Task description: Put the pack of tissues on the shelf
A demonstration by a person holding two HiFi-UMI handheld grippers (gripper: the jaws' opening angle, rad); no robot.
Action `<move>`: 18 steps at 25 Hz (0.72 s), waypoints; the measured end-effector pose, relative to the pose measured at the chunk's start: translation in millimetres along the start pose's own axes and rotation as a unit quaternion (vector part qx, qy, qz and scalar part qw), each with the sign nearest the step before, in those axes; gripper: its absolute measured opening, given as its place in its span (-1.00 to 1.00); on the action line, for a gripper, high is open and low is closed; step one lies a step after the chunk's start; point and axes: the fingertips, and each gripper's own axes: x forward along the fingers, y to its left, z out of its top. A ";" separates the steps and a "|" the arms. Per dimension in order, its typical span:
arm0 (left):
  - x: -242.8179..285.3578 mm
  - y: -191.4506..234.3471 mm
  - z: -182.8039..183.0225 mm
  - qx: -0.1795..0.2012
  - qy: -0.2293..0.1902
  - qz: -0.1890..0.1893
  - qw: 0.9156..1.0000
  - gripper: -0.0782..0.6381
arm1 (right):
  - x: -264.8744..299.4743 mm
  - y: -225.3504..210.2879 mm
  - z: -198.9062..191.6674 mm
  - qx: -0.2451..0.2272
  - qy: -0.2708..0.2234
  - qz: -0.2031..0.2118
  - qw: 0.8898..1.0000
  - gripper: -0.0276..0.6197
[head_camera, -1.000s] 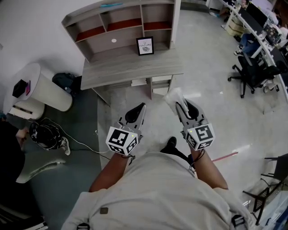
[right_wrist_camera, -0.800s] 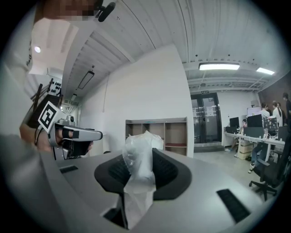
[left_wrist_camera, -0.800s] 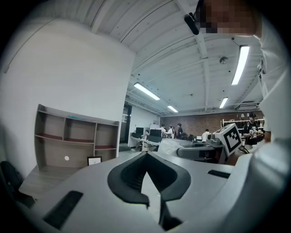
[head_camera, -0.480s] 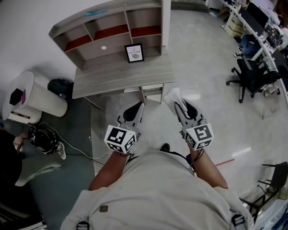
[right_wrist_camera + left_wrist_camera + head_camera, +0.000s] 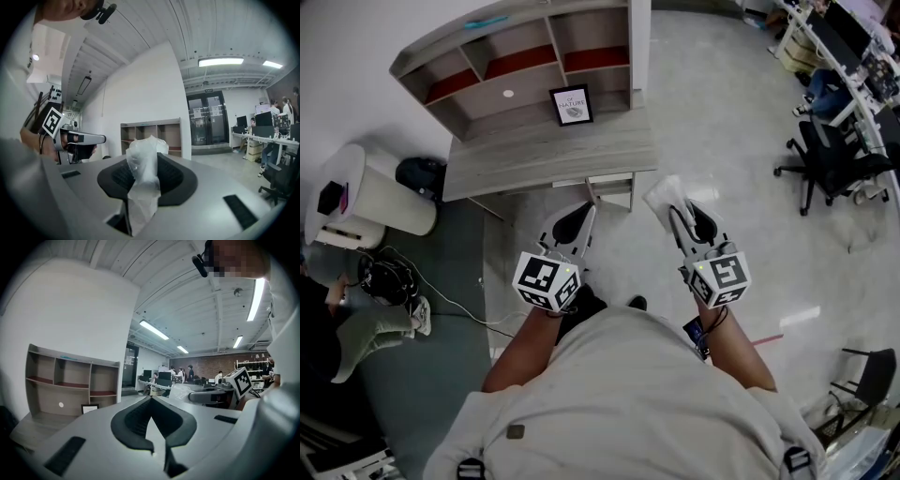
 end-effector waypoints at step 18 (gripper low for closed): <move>86.9 81.6 5.0 -0.016 0.000 -0.027 0.999 -0.74 | 101.0 -40.5 2.3 0.006 0.016 -0.015 1.000 -0.54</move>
